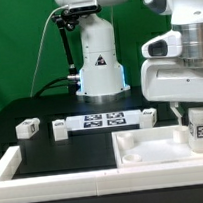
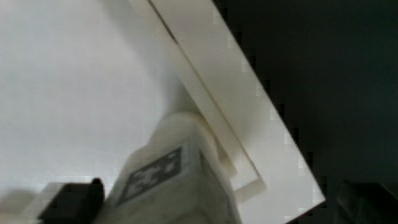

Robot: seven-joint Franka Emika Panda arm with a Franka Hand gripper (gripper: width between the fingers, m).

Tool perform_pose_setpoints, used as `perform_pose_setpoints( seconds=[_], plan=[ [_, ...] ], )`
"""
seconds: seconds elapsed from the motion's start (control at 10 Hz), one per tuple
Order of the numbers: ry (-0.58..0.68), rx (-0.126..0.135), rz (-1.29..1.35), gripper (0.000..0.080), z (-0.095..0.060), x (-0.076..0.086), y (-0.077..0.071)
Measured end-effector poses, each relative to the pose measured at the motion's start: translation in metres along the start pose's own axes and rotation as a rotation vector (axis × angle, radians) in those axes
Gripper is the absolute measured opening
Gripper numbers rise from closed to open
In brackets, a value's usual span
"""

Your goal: Assemble one leg

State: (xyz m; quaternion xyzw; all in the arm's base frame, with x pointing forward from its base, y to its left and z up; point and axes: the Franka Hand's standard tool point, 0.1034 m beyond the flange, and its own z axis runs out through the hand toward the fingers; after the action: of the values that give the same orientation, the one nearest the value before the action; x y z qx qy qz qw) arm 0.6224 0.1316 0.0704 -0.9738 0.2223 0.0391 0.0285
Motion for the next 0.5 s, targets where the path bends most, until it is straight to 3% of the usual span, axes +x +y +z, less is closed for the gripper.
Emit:
perform_pose_setpoints(
  seconds=[0.5],
  plan=[
    [-0.026,-0.013,-0.365,0.0649,0.0015,0.0014,0.0082]
  ],
)
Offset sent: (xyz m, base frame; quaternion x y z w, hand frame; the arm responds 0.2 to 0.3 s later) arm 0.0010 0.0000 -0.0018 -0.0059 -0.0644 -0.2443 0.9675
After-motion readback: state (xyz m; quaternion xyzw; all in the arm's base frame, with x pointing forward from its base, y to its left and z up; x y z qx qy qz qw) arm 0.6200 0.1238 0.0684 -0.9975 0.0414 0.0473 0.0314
